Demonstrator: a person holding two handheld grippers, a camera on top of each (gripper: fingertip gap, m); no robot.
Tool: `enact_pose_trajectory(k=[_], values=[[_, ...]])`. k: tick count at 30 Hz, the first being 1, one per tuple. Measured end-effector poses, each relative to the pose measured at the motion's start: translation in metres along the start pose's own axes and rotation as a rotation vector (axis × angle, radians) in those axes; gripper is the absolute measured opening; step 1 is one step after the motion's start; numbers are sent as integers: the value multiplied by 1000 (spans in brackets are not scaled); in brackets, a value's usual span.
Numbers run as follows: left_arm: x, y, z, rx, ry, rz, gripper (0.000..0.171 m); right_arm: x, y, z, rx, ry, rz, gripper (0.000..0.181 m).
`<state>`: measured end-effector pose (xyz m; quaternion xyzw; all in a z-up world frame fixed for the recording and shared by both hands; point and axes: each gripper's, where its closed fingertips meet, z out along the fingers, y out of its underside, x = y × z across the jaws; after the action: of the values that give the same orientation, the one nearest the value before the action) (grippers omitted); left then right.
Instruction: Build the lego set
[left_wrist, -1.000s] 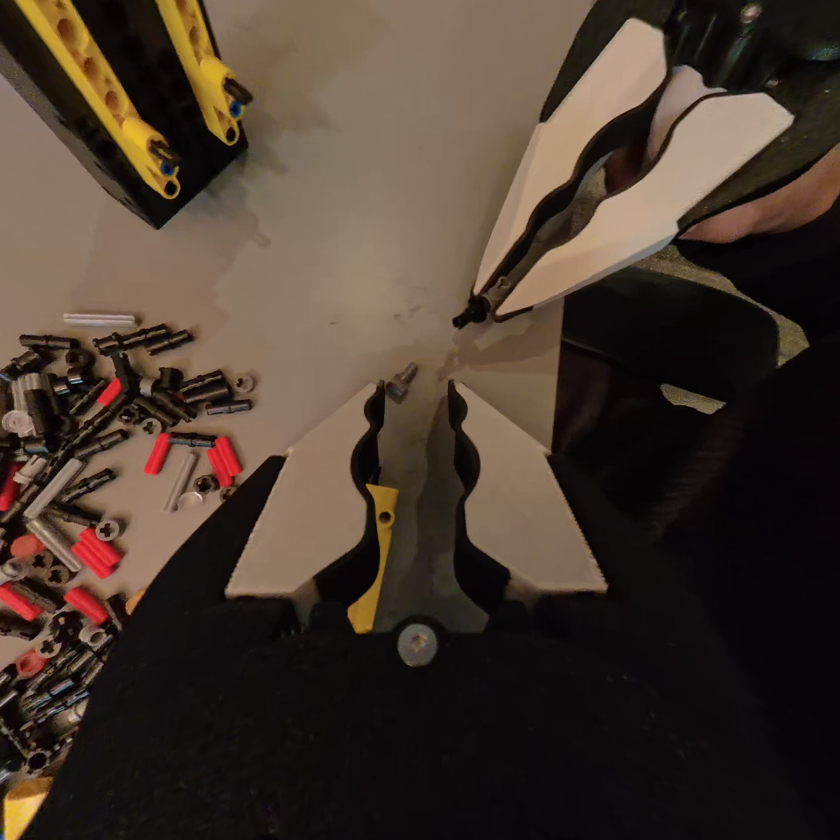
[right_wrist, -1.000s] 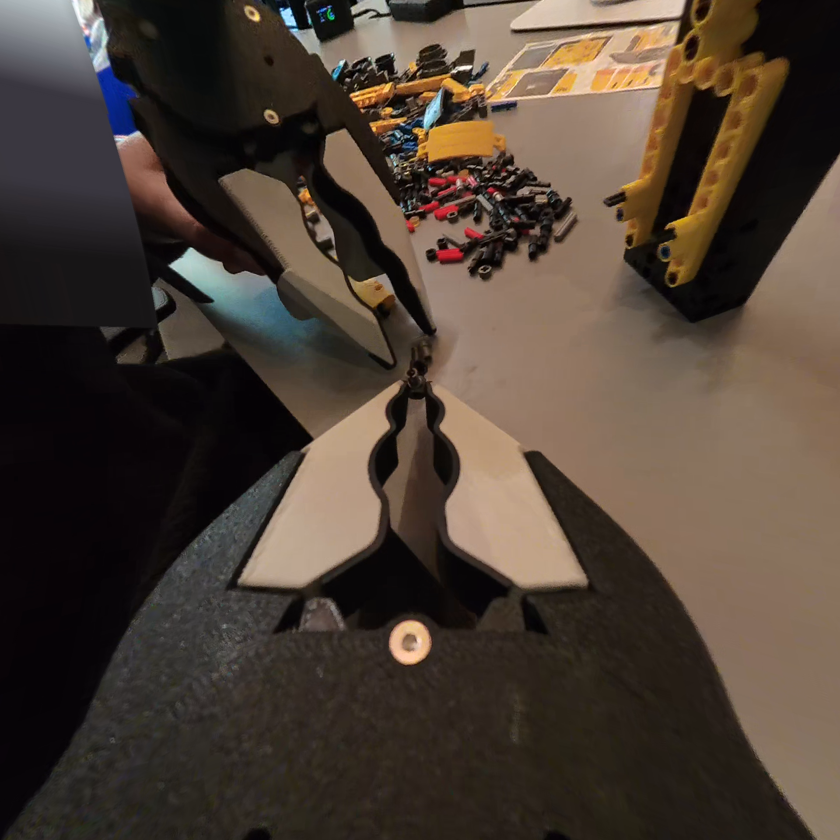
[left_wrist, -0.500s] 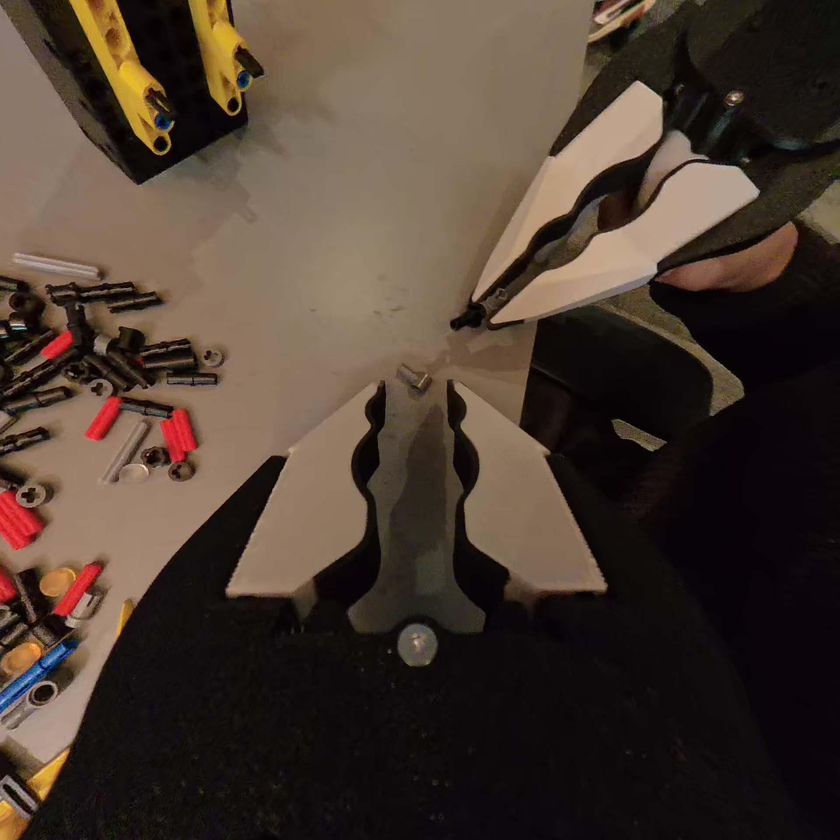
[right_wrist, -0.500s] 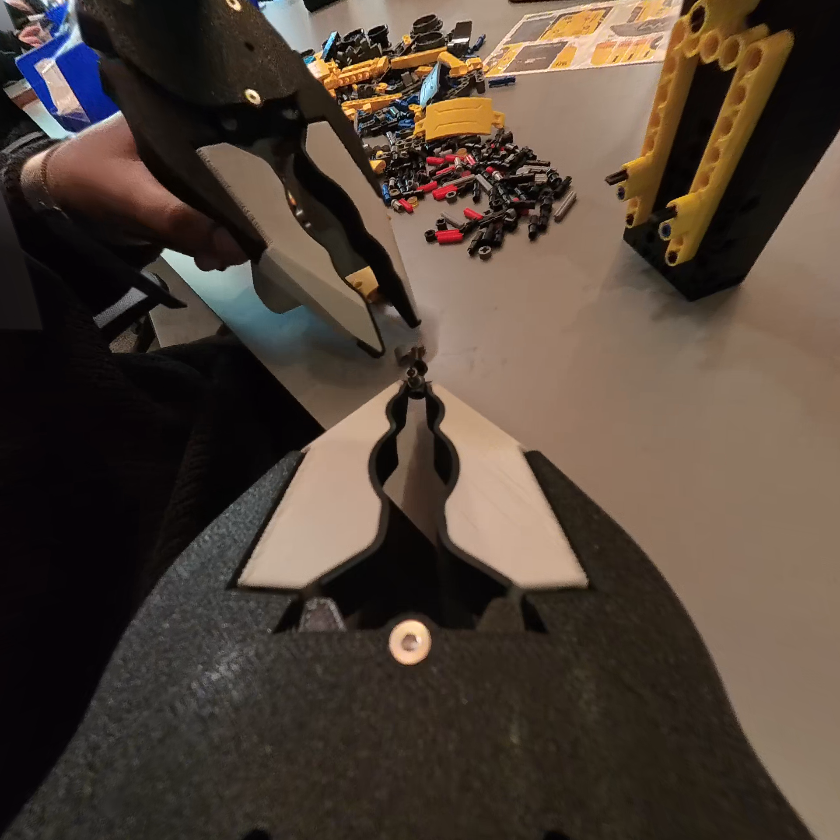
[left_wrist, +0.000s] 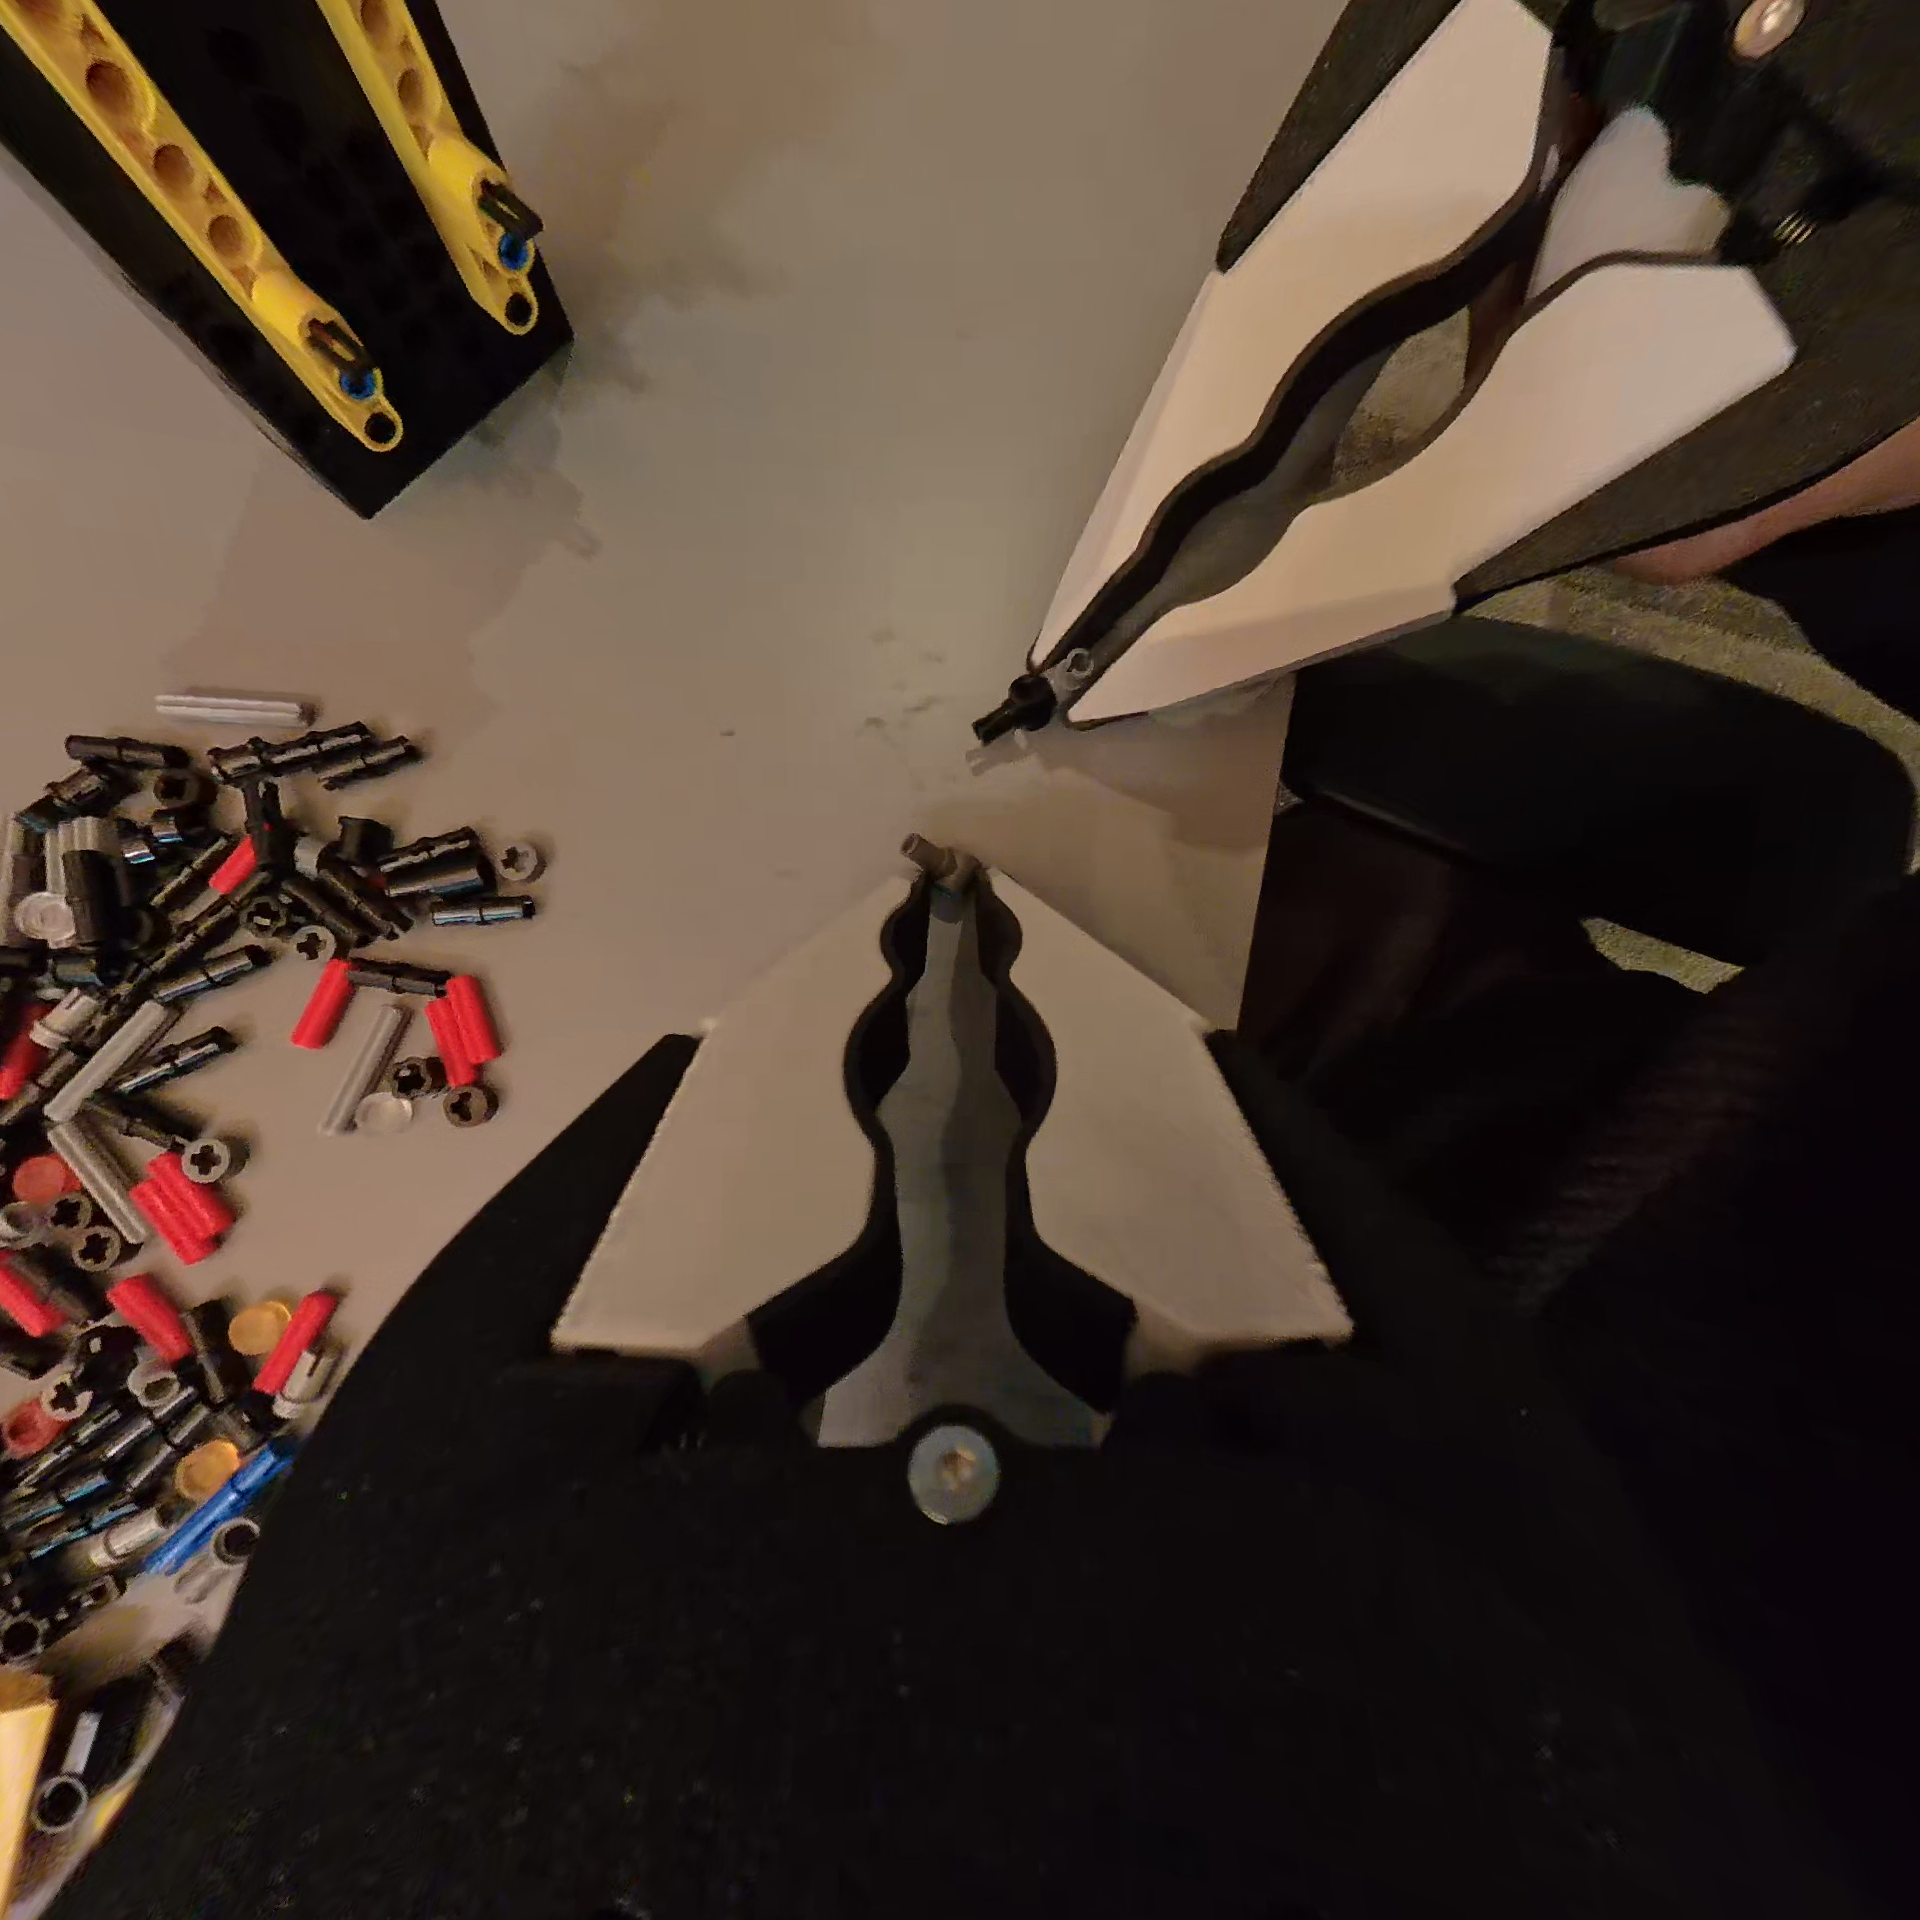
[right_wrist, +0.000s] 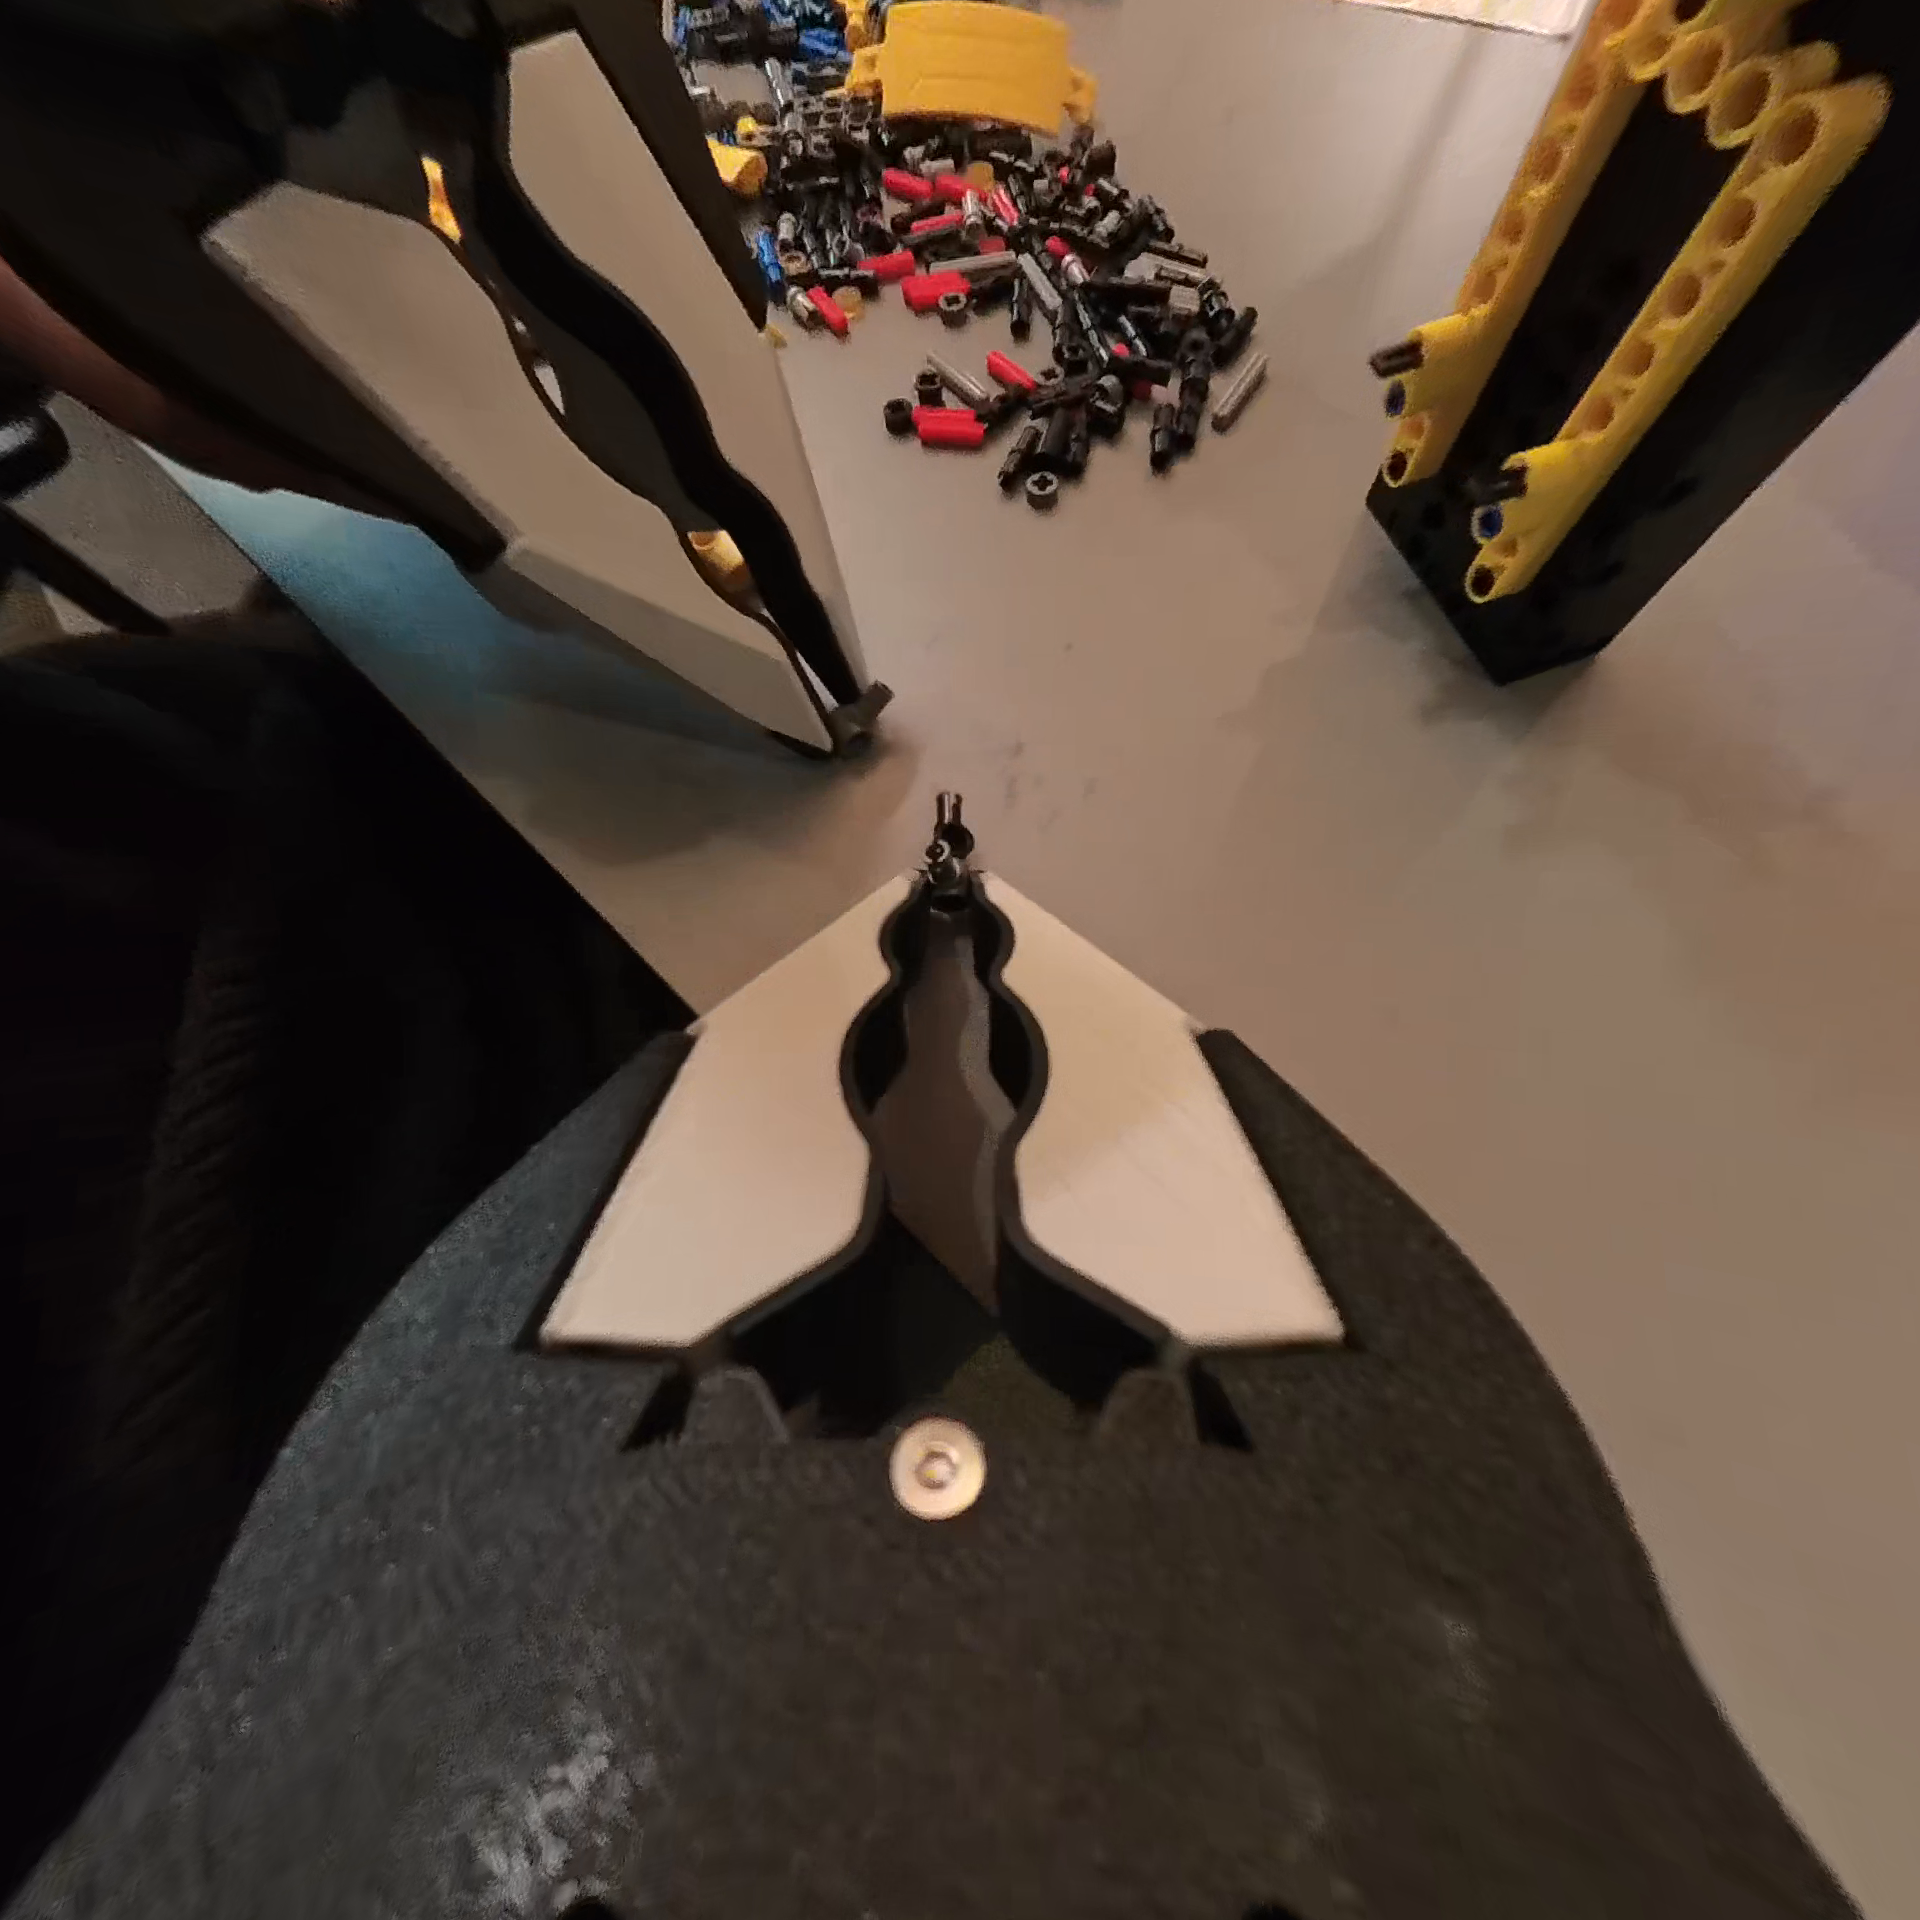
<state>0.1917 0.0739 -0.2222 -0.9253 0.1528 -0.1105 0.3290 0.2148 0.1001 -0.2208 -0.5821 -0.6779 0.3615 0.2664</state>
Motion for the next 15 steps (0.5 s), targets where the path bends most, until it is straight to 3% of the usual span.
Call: enact_pose_trajectory(k=[5, 9, 15], values=[[1, -5, -9, 53, 18, -30, 8, 1, 0, 3, -29, -7, -18, 8], [2, -10, -17, 117, 58, -75, 8, 3, 0, -1, -14, -10, 15, 24], [9, -15, -26, 192, 157, -141, 8, -4, -21, -21, 142, -43, 48, 24]])
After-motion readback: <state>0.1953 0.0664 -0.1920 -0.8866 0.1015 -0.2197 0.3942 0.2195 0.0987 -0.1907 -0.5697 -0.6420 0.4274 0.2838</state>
